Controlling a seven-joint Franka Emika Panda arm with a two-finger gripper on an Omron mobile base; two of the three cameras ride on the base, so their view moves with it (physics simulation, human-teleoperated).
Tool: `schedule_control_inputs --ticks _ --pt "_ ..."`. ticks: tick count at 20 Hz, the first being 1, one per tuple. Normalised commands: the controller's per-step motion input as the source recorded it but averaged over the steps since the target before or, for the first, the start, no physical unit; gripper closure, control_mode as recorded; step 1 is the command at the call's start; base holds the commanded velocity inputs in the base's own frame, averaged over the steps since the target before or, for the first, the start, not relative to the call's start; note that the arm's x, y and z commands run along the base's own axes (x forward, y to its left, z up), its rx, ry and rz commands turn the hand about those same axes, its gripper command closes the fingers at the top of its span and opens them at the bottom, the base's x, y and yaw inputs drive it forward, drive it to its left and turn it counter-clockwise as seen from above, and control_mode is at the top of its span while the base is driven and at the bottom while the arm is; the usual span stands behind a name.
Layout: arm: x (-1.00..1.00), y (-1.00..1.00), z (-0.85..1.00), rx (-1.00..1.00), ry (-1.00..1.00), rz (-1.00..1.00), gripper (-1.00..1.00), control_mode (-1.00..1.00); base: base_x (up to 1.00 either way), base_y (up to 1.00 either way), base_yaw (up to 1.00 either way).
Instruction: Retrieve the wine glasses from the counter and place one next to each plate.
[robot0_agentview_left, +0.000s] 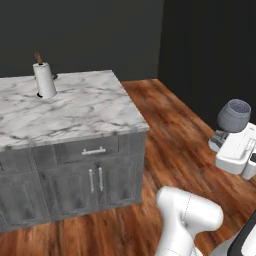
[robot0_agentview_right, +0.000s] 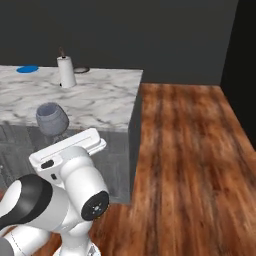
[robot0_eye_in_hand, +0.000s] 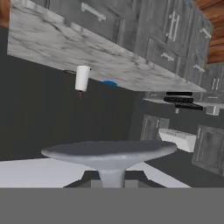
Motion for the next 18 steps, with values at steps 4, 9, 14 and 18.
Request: schedule_control_inputs --ticks 4,9,14,18 --pt "0.00 0.00 0.00 0.00 0.00 0.00 1.00 1.00 0.55 -1.00 0.38" --pt "0.00 0.00 0.00 0.00 0.00 0.00 1.00 1.00 0.54 -1.00 0.31" --pt "0.00 0.00 0.00 0.00 0.00 0.00 1.00 1.00 0.59 -1.00 0.21" --pt "0.00 0.00 0.00 0.00 0.00 0.00 1.00 1.00 0.79 -1.00 0.24"
